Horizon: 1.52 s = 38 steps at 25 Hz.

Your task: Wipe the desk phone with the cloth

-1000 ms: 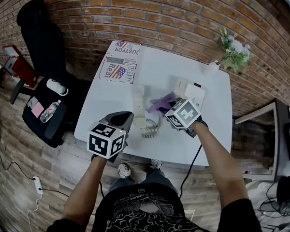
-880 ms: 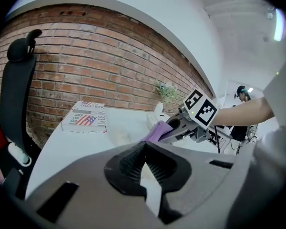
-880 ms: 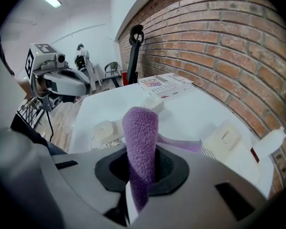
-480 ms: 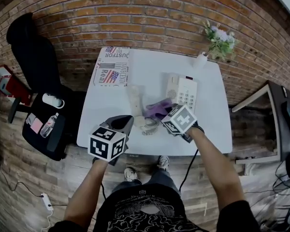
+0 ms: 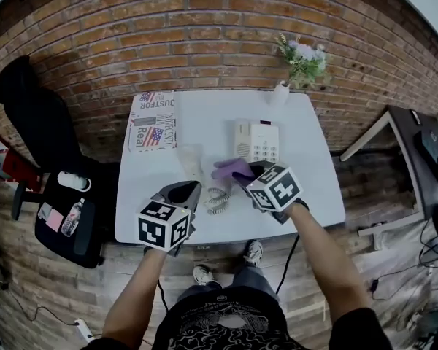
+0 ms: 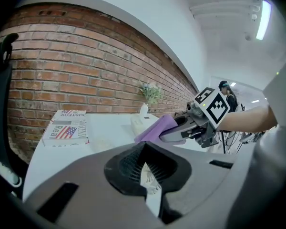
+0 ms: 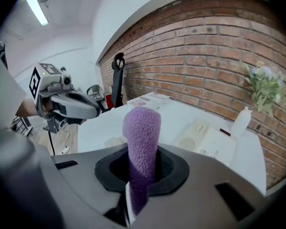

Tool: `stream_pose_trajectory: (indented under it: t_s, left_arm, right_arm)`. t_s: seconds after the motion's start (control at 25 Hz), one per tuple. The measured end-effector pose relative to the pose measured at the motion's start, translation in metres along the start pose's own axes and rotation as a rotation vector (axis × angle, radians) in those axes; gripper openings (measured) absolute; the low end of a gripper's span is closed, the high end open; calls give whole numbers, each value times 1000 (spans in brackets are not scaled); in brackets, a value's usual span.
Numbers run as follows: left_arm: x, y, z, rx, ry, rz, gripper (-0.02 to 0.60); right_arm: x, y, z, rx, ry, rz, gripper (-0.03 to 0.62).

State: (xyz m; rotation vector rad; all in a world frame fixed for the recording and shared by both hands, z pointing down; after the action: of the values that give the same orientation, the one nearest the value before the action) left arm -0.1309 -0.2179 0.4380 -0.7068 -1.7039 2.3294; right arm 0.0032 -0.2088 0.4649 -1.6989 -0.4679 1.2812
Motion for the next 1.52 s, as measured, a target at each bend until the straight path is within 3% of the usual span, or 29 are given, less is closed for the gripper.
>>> stream_pose_trajectory:
  t_s: [0.44,0.88,1.24,1.52]
  left_arm:
    - [-35,43,-19,-51,3,-46,5]
    - [-66,77,-45,-81,80,-95,5]
    - [-70,85,-57,-99,178,-131,5]
    - [-71,85,-56,-85,215,-134,5]
  right_arm:
    - [79,38,-40,-38,-133,-185,46]
    - [150,50,-98,-79,-250,-355,46]
    - [165,50,-118,-160,-250,-447,46]
    - [168,50,-127,-143,-241,-462,45]
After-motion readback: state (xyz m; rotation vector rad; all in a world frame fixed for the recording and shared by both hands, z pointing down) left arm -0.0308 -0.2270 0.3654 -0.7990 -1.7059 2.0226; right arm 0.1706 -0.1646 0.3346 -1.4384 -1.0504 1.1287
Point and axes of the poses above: the fingertips, and each gripper's own axes: x backward along the fingers, z to its left, y out of its top, the point moved 3 cm from there along x, backward along the fingers, and after that the axes turned 10 degrees about -z, right-handed, at the moved point
